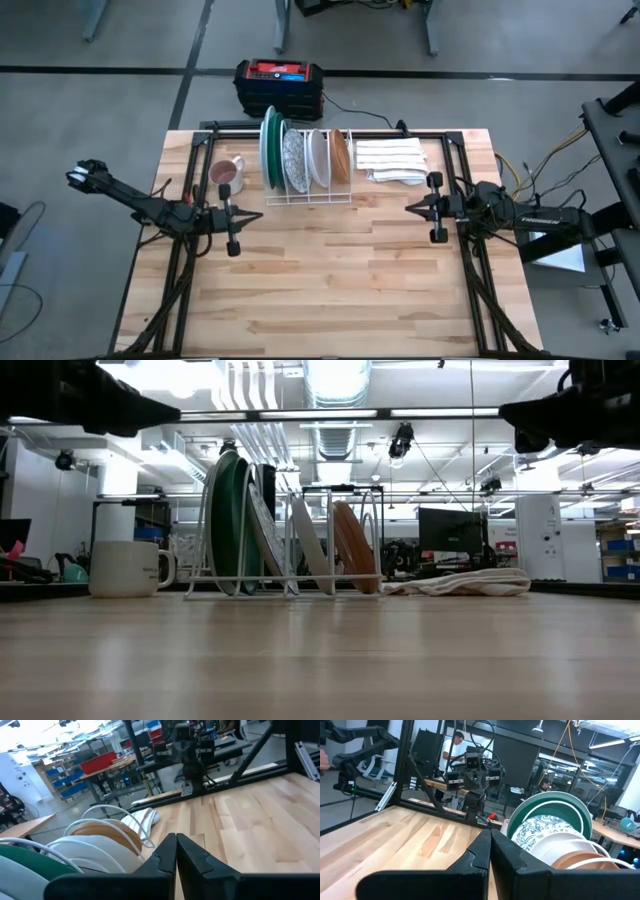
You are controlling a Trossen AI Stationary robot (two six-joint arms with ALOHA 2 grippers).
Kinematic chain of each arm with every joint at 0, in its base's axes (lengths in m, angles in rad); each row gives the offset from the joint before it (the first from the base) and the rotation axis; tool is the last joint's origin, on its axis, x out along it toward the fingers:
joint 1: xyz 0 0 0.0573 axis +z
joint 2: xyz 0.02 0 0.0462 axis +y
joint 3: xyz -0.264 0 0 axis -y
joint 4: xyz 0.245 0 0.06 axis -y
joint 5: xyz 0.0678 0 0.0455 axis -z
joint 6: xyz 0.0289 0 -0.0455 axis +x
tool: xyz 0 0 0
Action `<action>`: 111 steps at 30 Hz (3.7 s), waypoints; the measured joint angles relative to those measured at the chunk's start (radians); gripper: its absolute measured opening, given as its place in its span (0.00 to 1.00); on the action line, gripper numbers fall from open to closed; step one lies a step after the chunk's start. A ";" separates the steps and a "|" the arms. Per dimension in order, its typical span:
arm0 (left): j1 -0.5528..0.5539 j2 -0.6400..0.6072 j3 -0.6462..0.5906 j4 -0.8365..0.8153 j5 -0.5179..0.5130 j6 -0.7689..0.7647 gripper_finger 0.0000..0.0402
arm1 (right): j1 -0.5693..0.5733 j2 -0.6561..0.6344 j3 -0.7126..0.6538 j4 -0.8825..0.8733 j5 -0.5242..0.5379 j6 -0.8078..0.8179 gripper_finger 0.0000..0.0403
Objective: Sort dishes
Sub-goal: Return to Home Position
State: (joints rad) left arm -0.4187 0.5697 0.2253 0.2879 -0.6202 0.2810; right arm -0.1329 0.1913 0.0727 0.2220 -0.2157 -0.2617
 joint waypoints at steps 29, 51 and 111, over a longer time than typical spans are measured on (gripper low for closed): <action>0.089 -0.058 -0.113 -0.094 -0.907 -0.126 0.00 | 0.000 -0.079 -0.053 -0.107 0.114 -0.031 0.01; 1.003 -0.058 -0.101 -0.084 -0.322 0.093 0.00 | 0.000 -0.078 -0.053 -0.117 0.141 -0.051 0.01; 1.421 0.037 -0.105 0.175 0.054 -0.013 0.00 | 0.000 -0.077 -0.052 -0.138 0.139 -0.053 0.01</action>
State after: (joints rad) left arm 1.0023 0.6071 0.1200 0.4629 -0.5663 0.2680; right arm -0.1330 0.1146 0.0204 0.0839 -0.0769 -0.3149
